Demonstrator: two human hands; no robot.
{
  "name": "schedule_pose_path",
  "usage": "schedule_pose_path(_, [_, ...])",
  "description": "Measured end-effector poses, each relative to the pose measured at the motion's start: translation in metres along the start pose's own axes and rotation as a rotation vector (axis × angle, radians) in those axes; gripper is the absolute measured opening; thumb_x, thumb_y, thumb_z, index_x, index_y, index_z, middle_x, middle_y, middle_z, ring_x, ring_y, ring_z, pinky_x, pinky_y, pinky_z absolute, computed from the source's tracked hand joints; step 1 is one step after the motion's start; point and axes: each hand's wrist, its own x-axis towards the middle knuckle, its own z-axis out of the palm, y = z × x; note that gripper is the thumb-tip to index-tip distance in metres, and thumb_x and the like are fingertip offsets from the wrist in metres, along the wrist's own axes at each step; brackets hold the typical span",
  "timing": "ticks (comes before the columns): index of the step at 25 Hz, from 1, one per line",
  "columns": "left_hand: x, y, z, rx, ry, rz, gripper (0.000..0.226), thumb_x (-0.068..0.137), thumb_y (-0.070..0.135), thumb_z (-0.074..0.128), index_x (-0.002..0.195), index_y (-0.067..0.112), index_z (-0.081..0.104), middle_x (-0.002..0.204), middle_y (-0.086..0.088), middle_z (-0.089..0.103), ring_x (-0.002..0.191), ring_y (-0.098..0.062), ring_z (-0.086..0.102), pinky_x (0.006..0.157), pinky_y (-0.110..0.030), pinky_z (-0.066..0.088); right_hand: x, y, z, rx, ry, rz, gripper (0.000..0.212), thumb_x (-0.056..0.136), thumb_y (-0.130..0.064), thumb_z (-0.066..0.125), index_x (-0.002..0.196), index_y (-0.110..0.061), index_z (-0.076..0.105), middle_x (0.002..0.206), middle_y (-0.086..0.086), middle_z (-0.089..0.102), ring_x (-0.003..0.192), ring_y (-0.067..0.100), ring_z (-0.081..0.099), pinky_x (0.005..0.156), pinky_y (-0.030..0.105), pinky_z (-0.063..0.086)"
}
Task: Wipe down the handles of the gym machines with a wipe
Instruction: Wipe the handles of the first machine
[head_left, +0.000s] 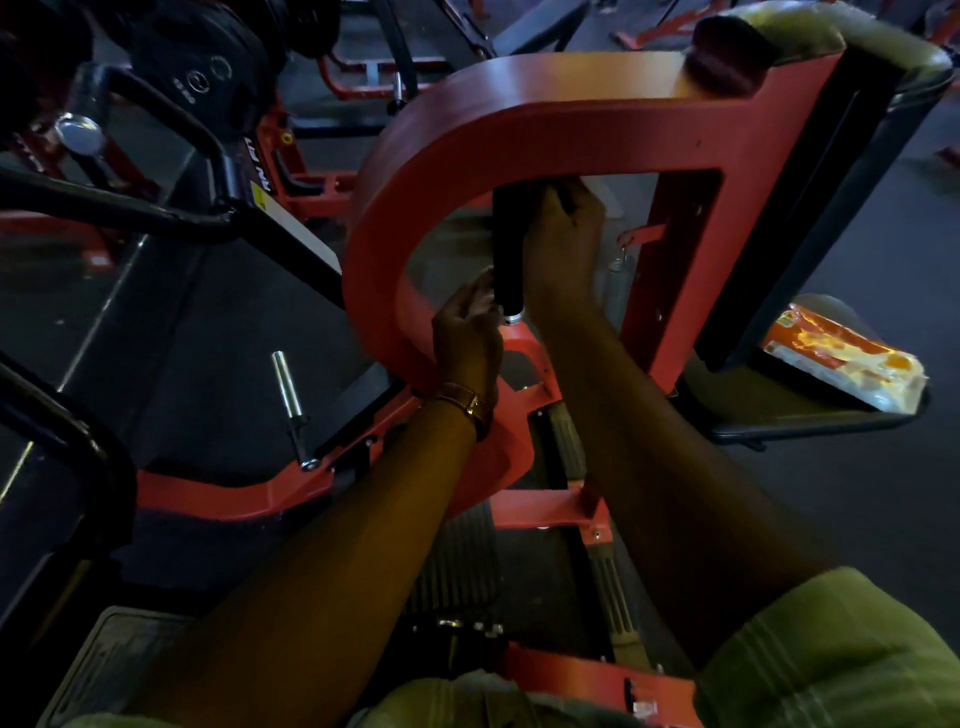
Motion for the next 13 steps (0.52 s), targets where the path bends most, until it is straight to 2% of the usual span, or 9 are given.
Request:
schedule_pose_path(1, [0.0, 0.0, 0.0, 0.007, 0.008, -0.019, 0.035, 0.089, -0.018, 0.05, 0.112, 0.001, 0.068, 0.1, -0.006, 0.069, 0.078, -0.004, 0.066, 0.074, -0.017, 0.052, 0.0, 0.004, -0.001, 0.012, -0.064, 0.034, 0.022, 0.092, -0.016, 0.049, 0.086, -0.005, 0.067, 0.078, 0.009, 0.061, 0.076, 0.02, 0.056, 0.069, 0.04, 0.046])
schedule_pose_path(3, [0.003, -0.002, -0.001, 0.025, 0.024, -0.038, 0.042, 0.082, -0.022, 0.046, 0.097, 0.009, 0.07, 0.088, -0.001, 0.07, 0.075, -0.009, 0.066, 0.068, -0.019, 0.051, -0.011, 0.022, -0.02, -0.086, -0.176, 0.089, 0.021, 0.099, -0.015, 0.05, 0.094, -0.012, 0.07, 0.09, 0.009, 0.069, 0.083, 0.016, 0.065, 0.074, 0.037, 0.053])
schedule_pose_path(5, [0.008, -0.004, -0.004, 0.05, 0.027, -0.034, 0.042, 0.08, -0.02, 0.049, 0.087, 0.017, 0.067, 0.086, 0.001, 0.069, 0.083, -0.017, 0.064, 0.072, -0.023, 0.049, -0.027, 0.04, -0.043, -0.159, -0.295, 0.203, 0.02, 0.099, -0.004, 0.05, 0.101, -0.006, 0.07, 0.097, 0.013, 0.069, 0.083, 0.012, 0.066, 0.075, 0.029, 0.054])
schedule_pose_path(7, [0.011, -0.007, -0.007, 0.071, 0.024, -0.038, 0.035, 0.078, -0.014, 0.056, 0.082, 0.019, 0.065, 0.084, 0.0, 0.068, 0.084, -0.019, 0.063, 0.074, -0.027, 0.049, -0.026, 0.037, -0.047, -0.062, -0.36, 0.283, 0.022, 0.1, -0.004, 0.048, 0.108, 0.0, 0.068, 0.103, 0.018, 0.068, 0.092, 0.022, 0.066, 0.083, 0.036, 0.054])
schedule_pose_path(8, [0.01, -0.006, -0.007, 0.082, 0.027, -0.04, 0.032, 0.075, -0.011, 0.058, 0.079, 0.02, 0.064, 0.082, 0.001, 0.068, 0.08, -0.017, 0.063, 0.073, -0.027, 0.049, -0.017, 0.026, -0.04, 0.033, -0.373, 0.295, 0.022, 0.101, -0.007, 0.048, 0.106, -0.002, 0.068, 0.102, 0.02, 0.067, 0.093, 0.027, 0.065, 0.085, 0.04, 0.053])
schedule_pose_path(9, [0.009, -0.006, -0.008, 0.084, 0.027, -0.039, 0.031, 0.073, -0.011, 0.059, 0.078, 0.02, 0.064, 0.08, 0.001, 0.068, 0.077, -0.015, 0.063, 0.071, -0.025, 0.049, -0.007, 0.012, -0.031, 0.127, -0.358, 0.294, 0.022, 0.099, -0.008, 0.048, 0.098, -0.006, 0.069, 0.094, 0.019, 0.066, 0.088, 0.029, 0.063, 0.081, 0.041, 0.052])
schedule_pose_path(11, [0.007, -0.005, -0.008, 0.07, 0.02, -0.056, 0.033, 0.077, -0.016, 0.058, 0.078, 0.017, 0.063, 0.08, 0.0, 0.067, 0.075, -0.013, 0.062, 0.068, -0.021, 0.048, 0.012, -0.007, -0.017, 0.21, -0.27, 0.272, 0.028, 0.088, -0.007, 0.048, 0.07, -0.017, 0.067, 0.069, 0.006, 0.059, 0.067, 0.021, 0.055, 0.065, 0.035, 0.043])
schedule_pose_path(12, [0.007, -0.004, -0.008, 0.063, 0.02, -0.068, 0.033, 0.077, -0.015, 0.058, 0.077, 0.017, 0.063, 0.081, -0.002, 0.067, 0.076, -0.014, 0.062, 0.069, -0.022, 0.048, 0.015, -0.005, -0.016, 0.212, -0.262, 0.253, 0.03, 0.087, -0.007, 0.047, 0.066, -0.018, 0.066, 0.064, 0.003, 0.059, 0.064, 0.018, 0.055, 0.064, 0.033, 0.041])
schedule_pose_path(13, [0.009, -0.003, -0.009, 0.049, 0.027, -0.075, 0.029, 0.076, -0.01, 0.059, 0.075, 0.019, 0.065, 0.081, -0.003, 0.067, 0.078, -0.018, 0.063, 0.07, -0.025, 0.049, 0.012, 0.003, -0.018, 0.202, -0.292, 0.236, 0.028, 0.09, -0.009, 0.048, 0.073, -0.012, 0.07, 0.07, 0.005, 0.064, 0.069, 0.02, 0.059, 0.069, 0.034, 0.044])
